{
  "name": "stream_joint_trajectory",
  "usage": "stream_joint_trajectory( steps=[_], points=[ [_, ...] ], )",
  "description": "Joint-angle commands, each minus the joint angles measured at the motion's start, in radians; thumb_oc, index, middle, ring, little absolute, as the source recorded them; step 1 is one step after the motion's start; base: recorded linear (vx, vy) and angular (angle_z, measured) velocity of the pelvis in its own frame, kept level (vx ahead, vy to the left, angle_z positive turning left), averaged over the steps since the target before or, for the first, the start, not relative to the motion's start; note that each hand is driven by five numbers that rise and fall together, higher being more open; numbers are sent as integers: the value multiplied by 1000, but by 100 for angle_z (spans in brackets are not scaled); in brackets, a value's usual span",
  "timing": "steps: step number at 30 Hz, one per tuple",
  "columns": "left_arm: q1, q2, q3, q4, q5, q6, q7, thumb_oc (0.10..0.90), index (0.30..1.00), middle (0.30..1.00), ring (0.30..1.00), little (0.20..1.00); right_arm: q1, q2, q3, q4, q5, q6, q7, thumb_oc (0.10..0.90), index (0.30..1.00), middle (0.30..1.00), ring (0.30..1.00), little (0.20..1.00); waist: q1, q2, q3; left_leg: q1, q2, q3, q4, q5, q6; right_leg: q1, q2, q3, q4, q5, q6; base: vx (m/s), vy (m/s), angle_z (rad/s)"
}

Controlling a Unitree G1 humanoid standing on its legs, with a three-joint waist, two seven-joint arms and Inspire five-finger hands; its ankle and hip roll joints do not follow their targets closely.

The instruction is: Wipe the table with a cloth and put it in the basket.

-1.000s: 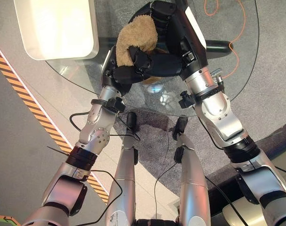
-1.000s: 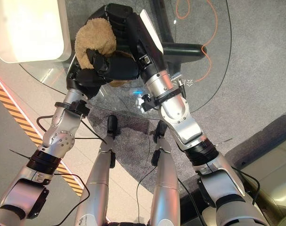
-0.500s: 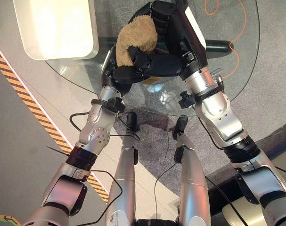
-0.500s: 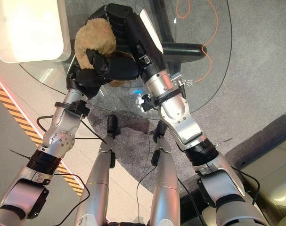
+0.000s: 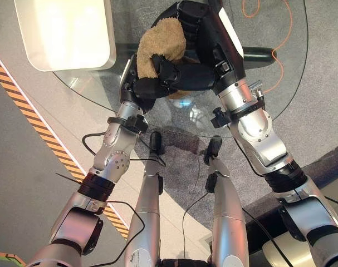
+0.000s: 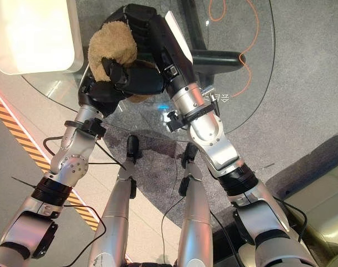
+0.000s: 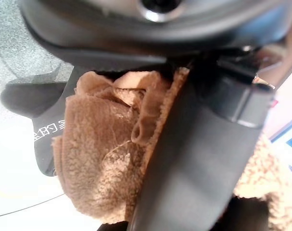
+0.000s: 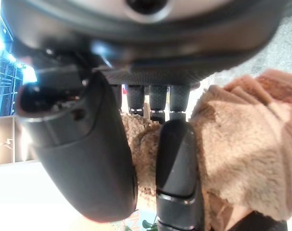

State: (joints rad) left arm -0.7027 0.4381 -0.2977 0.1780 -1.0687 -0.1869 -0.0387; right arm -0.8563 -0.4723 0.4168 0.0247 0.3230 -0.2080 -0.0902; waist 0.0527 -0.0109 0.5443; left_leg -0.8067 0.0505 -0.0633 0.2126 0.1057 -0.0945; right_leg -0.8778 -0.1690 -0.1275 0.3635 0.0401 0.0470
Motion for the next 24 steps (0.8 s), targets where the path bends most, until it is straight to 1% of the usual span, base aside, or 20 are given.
stream_joint_trajectory(
  steps=[1,24],
  points=[
    [-98,-73,28,-97,-87,-64,-106,100,300,300,300,200,-139,132,22,-220,6,-227,40,800,900,900,900,900,-6,20,-24,-5,-50,64,41,3,74,75,31,-8,-71,31,15,0,0,0],
    [-98,-77,29,-97,-74,-69,-106,100,300,300,300,200,-140,129,21,-218,1,-226,39,800,900,900,900,900,-7,20,-24,-1,-51,66,40,2,74,78,32,-10,-71,29,15,0,0,0]
  ],
)
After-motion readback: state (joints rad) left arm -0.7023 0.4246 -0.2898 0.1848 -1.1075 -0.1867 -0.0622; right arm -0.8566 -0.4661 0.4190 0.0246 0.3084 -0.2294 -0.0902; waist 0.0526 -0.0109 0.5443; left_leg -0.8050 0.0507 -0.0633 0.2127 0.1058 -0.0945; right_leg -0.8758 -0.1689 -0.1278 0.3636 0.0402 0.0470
